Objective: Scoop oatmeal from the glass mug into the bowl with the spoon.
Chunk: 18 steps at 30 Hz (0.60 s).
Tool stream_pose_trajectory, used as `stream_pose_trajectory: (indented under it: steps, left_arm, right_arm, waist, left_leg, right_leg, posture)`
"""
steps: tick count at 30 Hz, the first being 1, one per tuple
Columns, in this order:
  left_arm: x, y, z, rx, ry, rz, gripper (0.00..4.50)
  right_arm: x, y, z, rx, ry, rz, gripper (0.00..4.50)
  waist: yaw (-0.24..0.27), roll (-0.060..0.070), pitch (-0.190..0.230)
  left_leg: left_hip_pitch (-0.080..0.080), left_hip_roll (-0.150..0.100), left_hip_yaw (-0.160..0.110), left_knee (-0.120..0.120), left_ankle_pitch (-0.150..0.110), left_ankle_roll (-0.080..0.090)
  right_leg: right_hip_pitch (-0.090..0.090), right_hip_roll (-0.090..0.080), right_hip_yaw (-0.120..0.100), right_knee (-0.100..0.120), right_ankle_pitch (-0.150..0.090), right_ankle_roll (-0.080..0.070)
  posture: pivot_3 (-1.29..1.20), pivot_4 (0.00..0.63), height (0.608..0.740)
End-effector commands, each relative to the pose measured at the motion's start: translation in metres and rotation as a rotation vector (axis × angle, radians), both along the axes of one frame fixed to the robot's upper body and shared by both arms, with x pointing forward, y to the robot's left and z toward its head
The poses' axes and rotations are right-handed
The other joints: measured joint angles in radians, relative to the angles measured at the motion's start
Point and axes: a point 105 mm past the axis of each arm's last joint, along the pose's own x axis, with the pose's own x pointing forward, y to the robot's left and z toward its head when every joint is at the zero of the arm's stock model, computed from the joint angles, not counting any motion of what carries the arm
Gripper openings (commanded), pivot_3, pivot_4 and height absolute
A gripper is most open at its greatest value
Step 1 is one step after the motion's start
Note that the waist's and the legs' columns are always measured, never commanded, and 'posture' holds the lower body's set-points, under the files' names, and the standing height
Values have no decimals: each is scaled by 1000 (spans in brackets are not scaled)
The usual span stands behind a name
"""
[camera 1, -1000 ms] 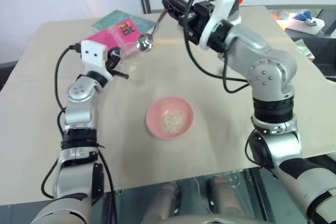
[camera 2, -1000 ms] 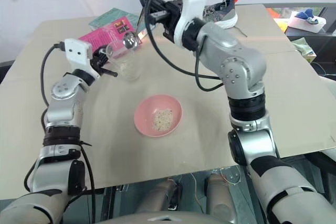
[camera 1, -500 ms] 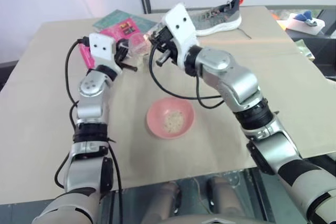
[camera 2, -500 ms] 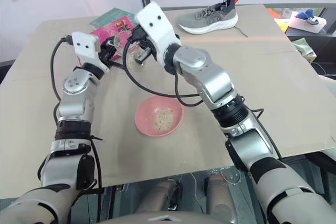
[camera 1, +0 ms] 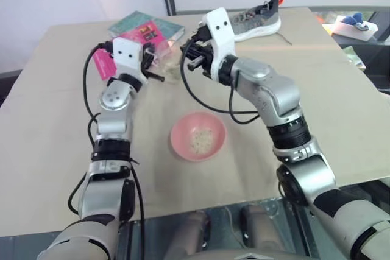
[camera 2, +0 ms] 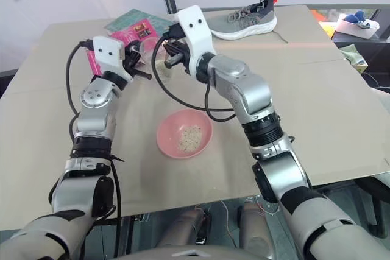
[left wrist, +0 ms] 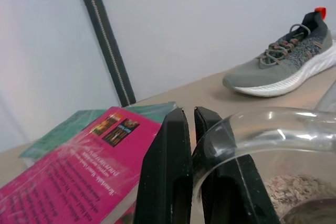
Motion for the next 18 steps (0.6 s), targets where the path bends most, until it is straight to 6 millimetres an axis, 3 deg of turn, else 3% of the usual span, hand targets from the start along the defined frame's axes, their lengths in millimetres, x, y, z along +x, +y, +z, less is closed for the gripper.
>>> stream_pose_trajectory:
  steps: [1, 11, 18]
  left_arm:
    - [-1, -3, 24, 16, -89, 1, 42]
    - [8, -8, 13, 35, -47, -3, 42]
    - [12, -17, 11, 56, -37, -20, 42]
  right_arm:
    - [-2, -6, 24, 118, 38, 9, 0]
    - [3, -29, 33, 252, 175, -38, 0]
    - [4, -41, 25, 319, 293, -55, 0]
  waist:
    - [-2, 0, 0]
    - [-2, 0, 0]
    - [-2, 0, 0]
  left_leg:
    - [0, 0, 0, 0, 0, 0]
    - [0, 0, 0, 0, 0, 0]
    - [-1, 0, 0, 0, 0, 0]
  right_leg:
    - [0, 0, 0, 0, 0, 0]
    - [0, 0, 0, 0, 0, 0]
    - [0, -1, 1, 0, 0, 0]
  posture:
    - [0, 150, 740]
    - [0, 150, 740]
    - [0, 150, 740]
